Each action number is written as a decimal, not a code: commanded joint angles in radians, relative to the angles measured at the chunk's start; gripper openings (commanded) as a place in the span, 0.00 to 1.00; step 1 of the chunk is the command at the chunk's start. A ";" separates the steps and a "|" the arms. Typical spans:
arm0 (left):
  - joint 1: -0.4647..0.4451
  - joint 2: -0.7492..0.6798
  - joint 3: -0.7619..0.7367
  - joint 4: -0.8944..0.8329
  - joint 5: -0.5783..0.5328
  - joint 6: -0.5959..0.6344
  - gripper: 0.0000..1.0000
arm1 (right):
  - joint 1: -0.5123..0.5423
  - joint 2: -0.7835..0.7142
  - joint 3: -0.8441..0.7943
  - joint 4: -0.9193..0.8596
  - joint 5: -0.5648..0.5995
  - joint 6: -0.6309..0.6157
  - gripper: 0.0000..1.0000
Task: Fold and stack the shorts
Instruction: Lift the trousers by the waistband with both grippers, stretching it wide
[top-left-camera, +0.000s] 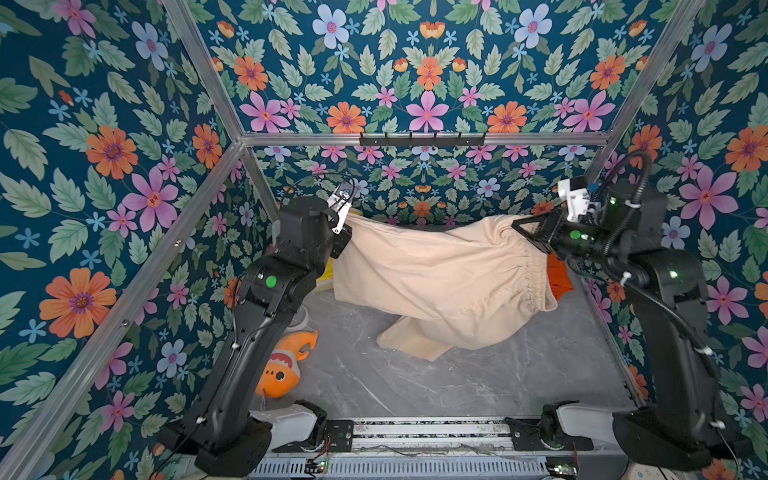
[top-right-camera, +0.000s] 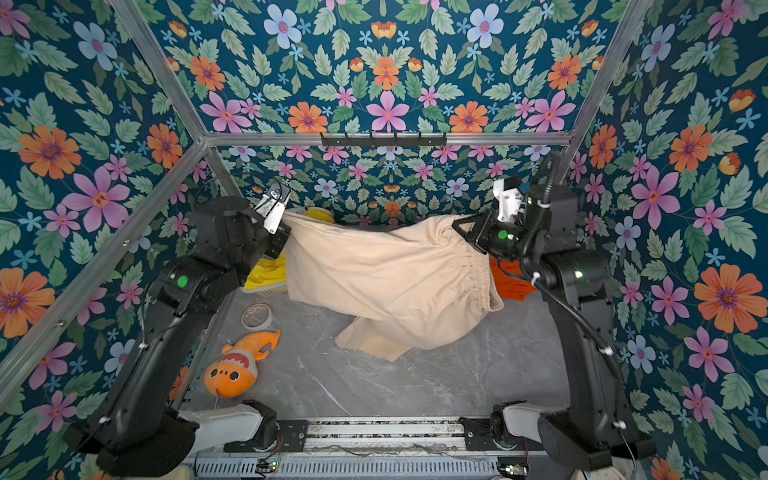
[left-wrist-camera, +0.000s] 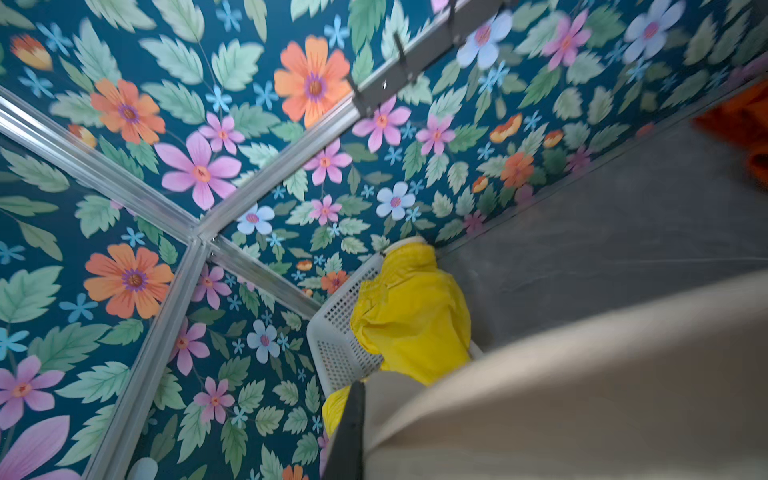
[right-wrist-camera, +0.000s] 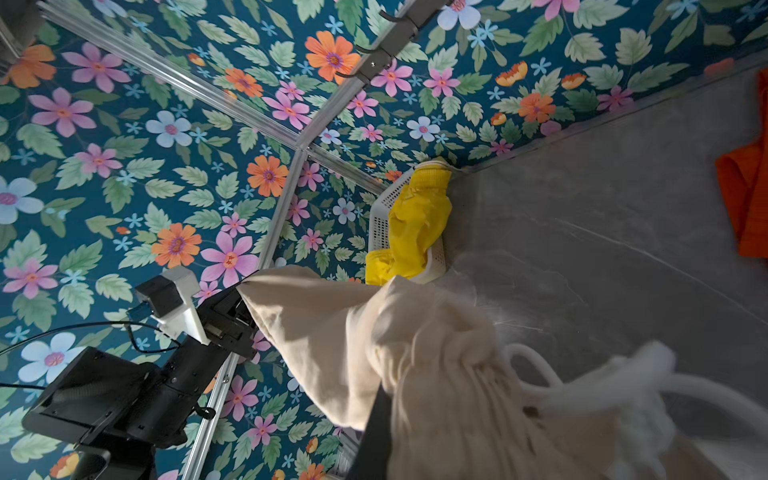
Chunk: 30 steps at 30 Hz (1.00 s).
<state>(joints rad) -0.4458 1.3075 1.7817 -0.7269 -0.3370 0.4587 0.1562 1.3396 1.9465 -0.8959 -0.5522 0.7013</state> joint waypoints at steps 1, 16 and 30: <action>0.071 0.115 0.095 0.084 0.149 0.067 0.00 | -0.045 0.130 0.101 0.142 -0.097 0.021 0.00; 0.158 -0.056 0.008 0.303 0.361 0.172 0.00 | -0.128 0.247 0.367 0.015 -0.331 -0.049 0.00; 0.158 -0.167 -0.091 0.114 0.217 0.159 0.00 | -0.138 -0.075 -0.005 -0.098 -0.264 -0.065 0.00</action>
<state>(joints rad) -0.2897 1.1084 1.6646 -0.6209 -0.0742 0.6262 0.0189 1.2484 1.9186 -0.9993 -0.8345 0.6468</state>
